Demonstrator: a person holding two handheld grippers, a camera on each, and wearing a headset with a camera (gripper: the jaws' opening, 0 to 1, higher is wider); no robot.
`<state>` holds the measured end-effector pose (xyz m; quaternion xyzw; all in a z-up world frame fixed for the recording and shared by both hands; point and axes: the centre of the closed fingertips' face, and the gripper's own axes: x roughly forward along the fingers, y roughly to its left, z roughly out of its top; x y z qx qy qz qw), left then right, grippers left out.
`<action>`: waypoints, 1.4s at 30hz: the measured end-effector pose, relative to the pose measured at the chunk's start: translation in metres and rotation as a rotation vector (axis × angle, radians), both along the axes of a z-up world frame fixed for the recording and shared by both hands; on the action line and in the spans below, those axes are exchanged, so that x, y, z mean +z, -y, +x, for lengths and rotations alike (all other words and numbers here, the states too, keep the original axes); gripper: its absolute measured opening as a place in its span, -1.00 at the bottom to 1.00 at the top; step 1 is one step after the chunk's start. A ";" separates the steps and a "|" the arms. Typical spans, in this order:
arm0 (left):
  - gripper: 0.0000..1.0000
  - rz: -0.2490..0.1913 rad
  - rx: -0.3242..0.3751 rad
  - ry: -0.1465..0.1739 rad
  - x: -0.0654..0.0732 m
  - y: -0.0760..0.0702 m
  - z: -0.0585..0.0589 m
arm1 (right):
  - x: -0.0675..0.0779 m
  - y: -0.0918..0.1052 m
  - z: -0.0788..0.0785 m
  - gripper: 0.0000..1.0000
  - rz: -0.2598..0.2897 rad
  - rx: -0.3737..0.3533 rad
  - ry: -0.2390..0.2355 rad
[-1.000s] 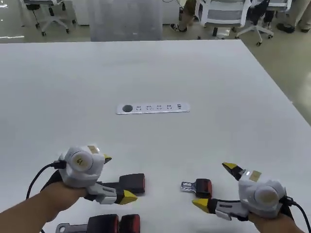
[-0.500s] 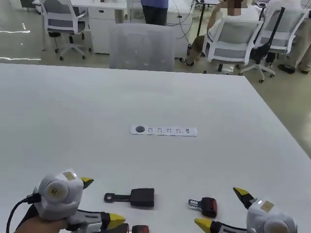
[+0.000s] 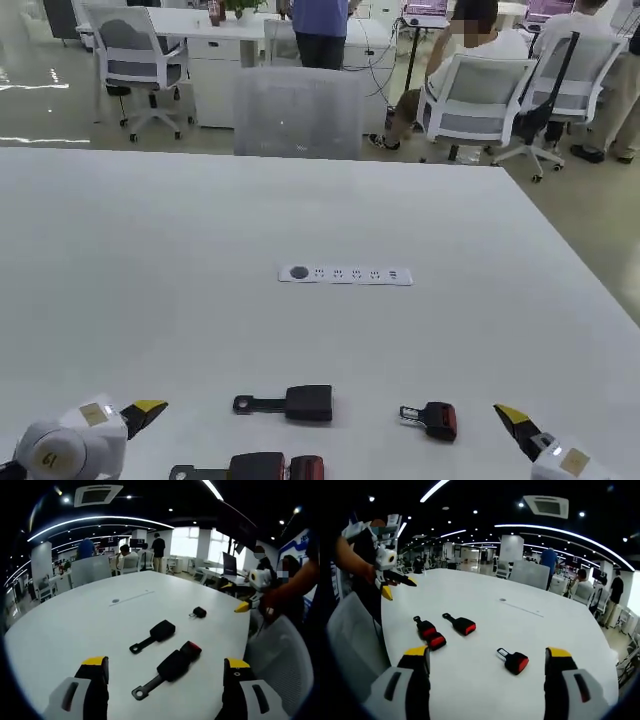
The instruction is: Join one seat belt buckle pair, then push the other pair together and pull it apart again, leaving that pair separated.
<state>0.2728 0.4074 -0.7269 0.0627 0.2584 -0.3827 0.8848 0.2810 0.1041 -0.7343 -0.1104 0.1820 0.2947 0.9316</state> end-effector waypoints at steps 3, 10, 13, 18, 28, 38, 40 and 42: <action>0.96 -0.008 0.013 0.006 0.002 -0.008 -0.003 | -0.003 0.002 -0.009 0.96 -0.009 -0.006 0.002; 1.00 -0.036 -0.043 0.030 0.014 0.004 -0.017 | -0.002 0.008 -0.015 0.99 -0.021 -0.013 0.009; 1.00 -0.023 -0.043 0.031 0.014 0.003 -0.016 | -0.001 0.008 -0.016 1.00 -0.035 0.008 0.014; 1.00 -0.044 -0.050 0.041 0.018 0.005 -0.012 | 0.000 0.003 -0.020 1.00 -0.019 0.050 0.006; 1.00 -0.026 -0.047 0.016 0.009 0.003 -0.010 | 0.001 -0.003 -0.020 1.00 0.045 0.081 -0.012; 1.00 -0.024 -0.046 0.013 0.009 0.005 -0.010 | -0.003 -0.010 -0.024 1.00 0.048 0.118 -0.028; 1.00 -0.018 -0.052 0.013 0.008 0.005 -0.009 | -0.005 -0.010 -0.024 0.99 0.045 0.114 -0.028; 1.00 -0.020 -0.050 0.015 0.009 0.004 -0.007 | -0.006 -0.009 -0.024 0.99 0.043 0.109 -0.029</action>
